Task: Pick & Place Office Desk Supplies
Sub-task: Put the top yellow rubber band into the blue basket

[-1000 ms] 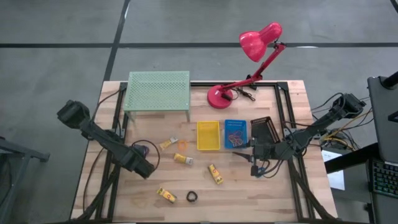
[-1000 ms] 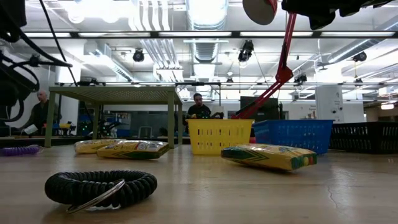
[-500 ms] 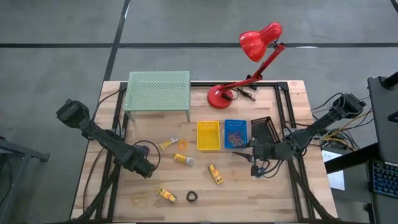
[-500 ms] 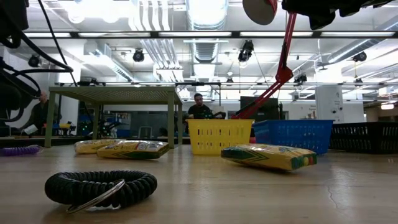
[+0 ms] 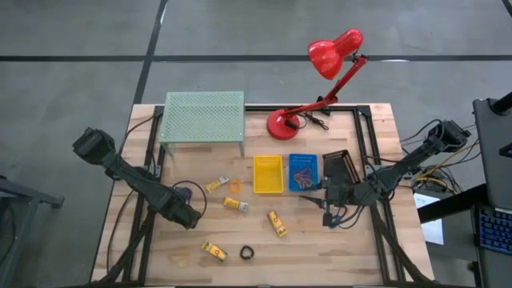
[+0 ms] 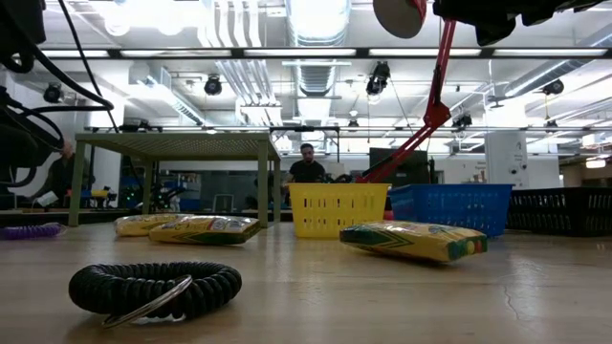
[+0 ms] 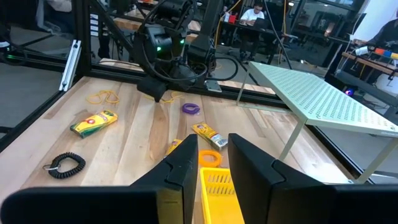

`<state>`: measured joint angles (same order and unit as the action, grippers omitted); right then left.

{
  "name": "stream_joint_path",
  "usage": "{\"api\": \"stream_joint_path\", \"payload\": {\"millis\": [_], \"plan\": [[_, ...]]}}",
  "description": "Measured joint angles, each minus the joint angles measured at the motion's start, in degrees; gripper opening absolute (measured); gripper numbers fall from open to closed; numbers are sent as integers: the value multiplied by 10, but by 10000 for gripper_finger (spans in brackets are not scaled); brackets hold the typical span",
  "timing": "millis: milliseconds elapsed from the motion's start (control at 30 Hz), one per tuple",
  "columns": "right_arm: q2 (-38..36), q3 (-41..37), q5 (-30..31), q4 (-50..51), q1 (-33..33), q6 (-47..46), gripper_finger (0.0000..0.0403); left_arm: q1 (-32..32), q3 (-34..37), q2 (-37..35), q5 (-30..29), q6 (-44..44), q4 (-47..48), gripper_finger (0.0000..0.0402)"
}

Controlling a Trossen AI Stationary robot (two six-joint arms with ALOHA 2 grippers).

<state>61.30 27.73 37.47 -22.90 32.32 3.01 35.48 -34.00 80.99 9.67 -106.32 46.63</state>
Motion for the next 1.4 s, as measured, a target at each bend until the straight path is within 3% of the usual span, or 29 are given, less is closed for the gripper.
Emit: {"api": "stream_joint_path", "payload": {"millis": [800, 1400], "plan": [[0, 0, 0, 0, 0, 0, 81, 0, -27, -60, 11, -52, 31, 3], [0, 0, 0, 0, 0, 0, 75, -1, -28, -82, -35, -62, 26, 3]]}}
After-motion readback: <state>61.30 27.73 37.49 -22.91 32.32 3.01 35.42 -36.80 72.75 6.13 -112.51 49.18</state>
